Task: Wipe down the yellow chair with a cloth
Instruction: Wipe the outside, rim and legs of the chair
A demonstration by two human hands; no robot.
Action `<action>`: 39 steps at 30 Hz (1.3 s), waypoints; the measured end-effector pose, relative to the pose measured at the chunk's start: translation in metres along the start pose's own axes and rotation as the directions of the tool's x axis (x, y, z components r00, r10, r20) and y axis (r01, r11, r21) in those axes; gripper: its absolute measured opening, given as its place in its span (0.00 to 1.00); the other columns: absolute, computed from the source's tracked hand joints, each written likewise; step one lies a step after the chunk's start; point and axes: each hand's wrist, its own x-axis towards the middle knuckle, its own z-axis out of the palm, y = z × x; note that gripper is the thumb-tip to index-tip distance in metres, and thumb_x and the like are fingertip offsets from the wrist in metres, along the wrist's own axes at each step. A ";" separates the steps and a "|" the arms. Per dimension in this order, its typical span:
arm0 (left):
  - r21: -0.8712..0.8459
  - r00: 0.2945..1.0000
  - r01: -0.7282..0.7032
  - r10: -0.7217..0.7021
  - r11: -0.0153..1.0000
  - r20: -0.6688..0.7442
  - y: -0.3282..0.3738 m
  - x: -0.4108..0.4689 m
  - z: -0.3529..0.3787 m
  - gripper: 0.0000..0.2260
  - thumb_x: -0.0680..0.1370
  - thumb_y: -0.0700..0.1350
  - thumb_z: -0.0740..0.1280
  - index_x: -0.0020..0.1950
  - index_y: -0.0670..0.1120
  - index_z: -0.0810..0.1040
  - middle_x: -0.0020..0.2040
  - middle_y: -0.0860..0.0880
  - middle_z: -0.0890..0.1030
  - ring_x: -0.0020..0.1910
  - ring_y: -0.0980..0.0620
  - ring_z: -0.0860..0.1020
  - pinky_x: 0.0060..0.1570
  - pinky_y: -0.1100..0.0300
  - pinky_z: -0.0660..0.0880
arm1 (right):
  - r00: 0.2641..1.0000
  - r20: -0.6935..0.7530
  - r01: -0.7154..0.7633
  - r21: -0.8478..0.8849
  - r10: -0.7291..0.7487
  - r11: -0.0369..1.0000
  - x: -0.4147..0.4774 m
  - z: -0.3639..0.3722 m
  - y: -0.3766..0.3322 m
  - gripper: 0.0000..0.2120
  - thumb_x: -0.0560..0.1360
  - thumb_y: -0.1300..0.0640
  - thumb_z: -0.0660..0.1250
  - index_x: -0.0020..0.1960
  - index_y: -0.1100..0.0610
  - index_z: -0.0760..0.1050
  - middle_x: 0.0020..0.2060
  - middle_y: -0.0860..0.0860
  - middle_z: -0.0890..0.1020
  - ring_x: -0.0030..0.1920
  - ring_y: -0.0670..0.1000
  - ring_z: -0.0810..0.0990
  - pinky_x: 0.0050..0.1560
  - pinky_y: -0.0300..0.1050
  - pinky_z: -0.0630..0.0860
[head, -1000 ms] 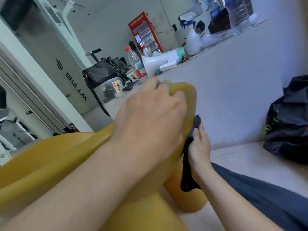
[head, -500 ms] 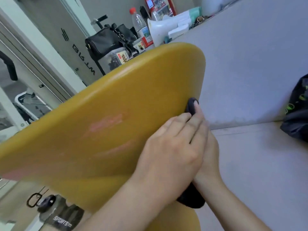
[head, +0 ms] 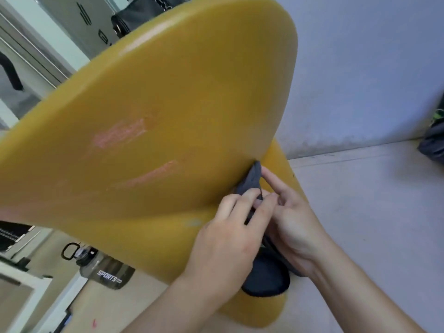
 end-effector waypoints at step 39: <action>0.390 0.948 -0.056 0.171 0.919 -0.268 -0.075 -0.070 -0.084 0.14 0.80 0.36 0.56 0.47 0.38 0.82 0.54 0.41 0.77 0.48 0.42 0.72 0.39 0.52 0.68 | 0.810 0.082 0.518 -0.564 -0.580 0.644 -0.026 0.088 -0.002 0.09 0.74 0.63 0.66 0.46 0.52 0.68 0.38 0.48 0.73 0.37 0.51 0.71 0.36 0.49 0.69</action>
